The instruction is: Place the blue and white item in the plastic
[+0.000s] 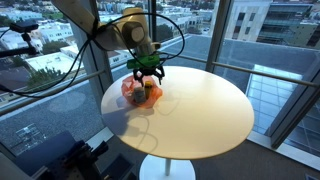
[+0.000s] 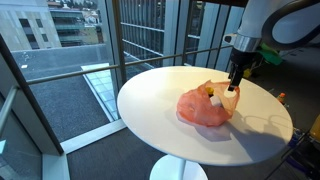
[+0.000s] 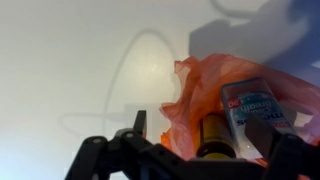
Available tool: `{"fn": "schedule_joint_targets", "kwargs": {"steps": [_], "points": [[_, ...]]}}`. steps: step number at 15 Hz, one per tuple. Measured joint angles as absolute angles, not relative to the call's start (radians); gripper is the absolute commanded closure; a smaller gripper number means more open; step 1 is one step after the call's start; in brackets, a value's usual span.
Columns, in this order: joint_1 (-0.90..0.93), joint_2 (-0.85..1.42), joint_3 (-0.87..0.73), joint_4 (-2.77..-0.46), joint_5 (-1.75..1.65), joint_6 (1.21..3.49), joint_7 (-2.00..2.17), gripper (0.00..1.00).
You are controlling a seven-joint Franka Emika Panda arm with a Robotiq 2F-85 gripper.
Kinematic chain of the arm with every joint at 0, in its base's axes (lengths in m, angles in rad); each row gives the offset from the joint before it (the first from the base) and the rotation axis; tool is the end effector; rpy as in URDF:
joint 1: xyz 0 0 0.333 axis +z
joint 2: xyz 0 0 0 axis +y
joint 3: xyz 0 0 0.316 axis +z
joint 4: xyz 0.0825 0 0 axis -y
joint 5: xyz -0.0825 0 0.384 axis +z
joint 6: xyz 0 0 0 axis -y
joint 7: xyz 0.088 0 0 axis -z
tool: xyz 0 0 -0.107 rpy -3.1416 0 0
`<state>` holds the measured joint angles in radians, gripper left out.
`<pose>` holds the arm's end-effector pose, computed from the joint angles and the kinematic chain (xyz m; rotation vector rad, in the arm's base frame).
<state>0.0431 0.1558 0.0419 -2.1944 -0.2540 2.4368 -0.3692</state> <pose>0.5567 0.0466 0.3223 2.8129 0.9324 0.0926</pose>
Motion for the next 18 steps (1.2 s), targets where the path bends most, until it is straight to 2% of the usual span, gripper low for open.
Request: {"fn": "schedule_joint_targets", "kwargs": {"steps": [5, 6, 7, 9, 16, 17, 18], "points": [[0.043, 0.161, 0.024, -2.228, -0.254, 2.489, -0.304, 0.00], [0.042, 0.161, 0.020, -2.234, -0.254, 2.493, -0.292, 0.04], [0.041, 0.161, 0.016, -2.240, -0.254, 2.496, -0.277, 0.26], [0.039, 0.161, 0.010, -2.255, -0.254, 2.504, -0.253, 0.30], [0.020, 0.156, -0.001, -2.282, -0.253, 2.518, -0.226, 0.88], [0.015, 0.153, -0.003, -2.284, -0.252, 2.518, -0.226, 0.95], [0.010, 0.150, -0.005, -2.285, -0.252, 2.518, -0.226, 0.97]]}}
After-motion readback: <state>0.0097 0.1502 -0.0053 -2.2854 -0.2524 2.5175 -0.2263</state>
